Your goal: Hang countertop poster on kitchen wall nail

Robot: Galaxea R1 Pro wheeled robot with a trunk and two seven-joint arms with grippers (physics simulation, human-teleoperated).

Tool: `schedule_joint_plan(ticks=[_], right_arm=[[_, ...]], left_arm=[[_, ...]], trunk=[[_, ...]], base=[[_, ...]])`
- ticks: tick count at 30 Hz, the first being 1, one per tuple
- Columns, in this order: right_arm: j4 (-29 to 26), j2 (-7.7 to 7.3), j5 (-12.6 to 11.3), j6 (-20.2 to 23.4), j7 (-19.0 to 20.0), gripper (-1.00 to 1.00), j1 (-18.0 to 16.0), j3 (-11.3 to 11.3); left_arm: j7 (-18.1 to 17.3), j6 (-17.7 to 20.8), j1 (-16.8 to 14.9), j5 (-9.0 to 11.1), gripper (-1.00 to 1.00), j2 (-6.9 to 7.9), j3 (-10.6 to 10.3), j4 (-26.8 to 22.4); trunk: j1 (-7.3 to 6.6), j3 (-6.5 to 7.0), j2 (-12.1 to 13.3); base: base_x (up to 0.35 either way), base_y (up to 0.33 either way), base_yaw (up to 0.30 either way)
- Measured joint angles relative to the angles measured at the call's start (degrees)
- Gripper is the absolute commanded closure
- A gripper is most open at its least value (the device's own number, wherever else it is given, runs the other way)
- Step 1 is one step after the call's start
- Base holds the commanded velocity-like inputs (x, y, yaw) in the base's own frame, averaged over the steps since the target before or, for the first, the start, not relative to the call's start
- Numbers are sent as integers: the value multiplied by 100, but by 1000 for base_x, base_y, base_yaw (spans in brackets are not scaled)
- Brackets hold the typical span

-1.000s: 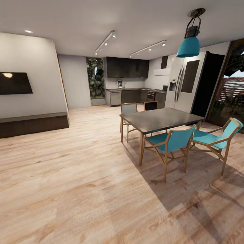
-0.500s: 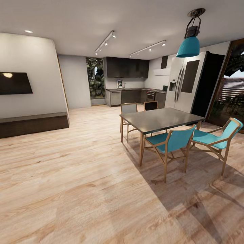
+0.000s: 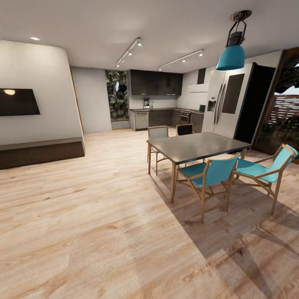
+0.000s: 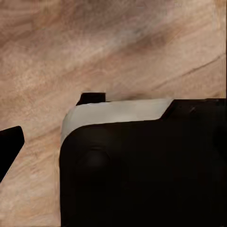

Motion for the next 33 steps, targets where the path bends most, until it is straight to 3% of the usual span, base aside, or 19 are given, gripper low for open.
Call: schedule_joint_plan(ticks=[1, 2, 13, 24, 33], right_arm=[[-869, -15, -10, -15, 0, -100, -35, 6], [-854, -18, -9, -16, 0, -100, -13, 10], [-829, 17, -31, -63, -10, -100, -7, 24], [-827, 26, -18, -66, -18, -100, -6, 28], [-601, -15, 22, -50, -1, -100, 2, 37]], left_arm=[[4, -8, 1, -1, -100, 46, 16, -1123], [4, -13, -19, -1, -100, 55, 21, -1830], [5, -108, 1, 12, -100, 189, 48, -1744], [-9, -124, 1, 22, -100, 274, 54, -1745], [-9, -126, 0, 23, -100, 277, 56, -1745]], trunk=[[0, 2, 0], [0, 2, 0], [-2, 1, 0], [-4, 1, 0], [-3, 1, -1]], base=[[0, 0, 0], [0, 0, 0], [40, 0, 170], [306, 0, 276], [326, 0, 55]])
